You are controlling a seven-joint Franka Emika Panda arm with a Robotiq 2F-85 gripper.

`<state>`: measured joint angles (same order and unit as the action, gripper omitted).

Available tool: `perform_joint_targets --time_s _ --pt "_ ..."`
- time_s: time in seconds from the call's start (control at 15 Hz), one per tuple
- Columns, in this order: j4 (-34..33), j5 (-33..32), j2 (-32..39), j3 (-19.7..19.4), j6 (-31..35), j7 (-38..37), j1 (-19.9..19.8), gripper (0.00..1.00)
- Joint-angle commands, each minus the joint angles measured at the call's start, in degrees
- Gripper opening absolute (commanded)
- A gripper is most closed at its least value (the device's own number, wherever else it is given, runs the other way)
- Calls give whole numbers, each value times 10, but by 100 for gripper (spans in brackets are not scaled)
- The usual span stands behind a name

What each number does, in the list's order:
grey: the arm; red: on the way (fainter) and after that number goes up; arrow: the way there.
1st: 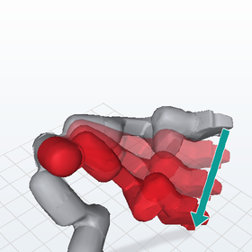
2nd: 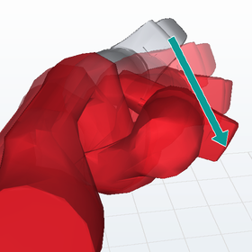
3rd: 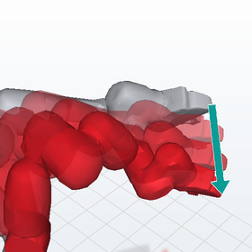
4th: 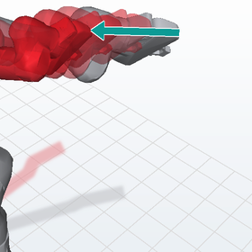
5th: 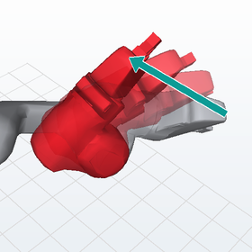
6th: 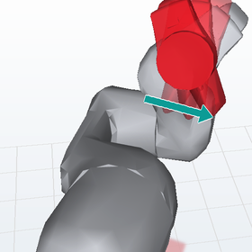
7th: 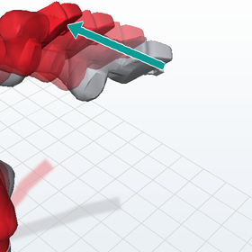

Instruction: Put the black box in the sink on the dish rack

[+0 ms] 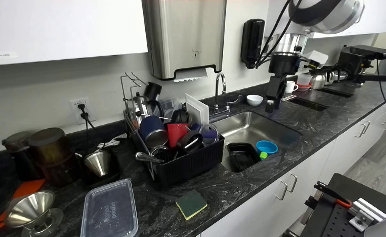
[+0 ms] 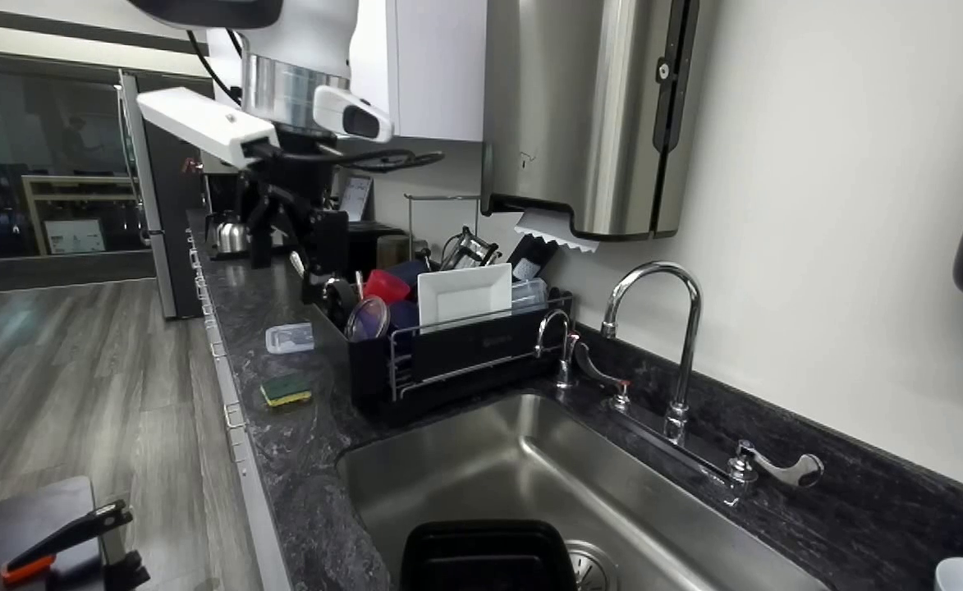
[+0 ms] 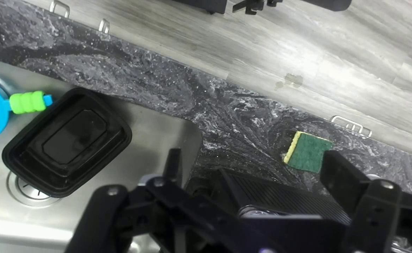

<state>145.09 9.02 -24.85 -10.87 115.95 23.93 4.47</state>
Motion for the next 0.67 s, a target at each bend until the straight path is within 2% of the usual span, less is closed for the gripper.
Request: perform_joint_targets --time_s 0.0,0.33,0.6 --pt "-15 15 54 -15 53 85 -4 100" --pt "-59 13 119 -28 66 212 -11 100" --pt "-127 15 209 -25 67 241 -35 100"
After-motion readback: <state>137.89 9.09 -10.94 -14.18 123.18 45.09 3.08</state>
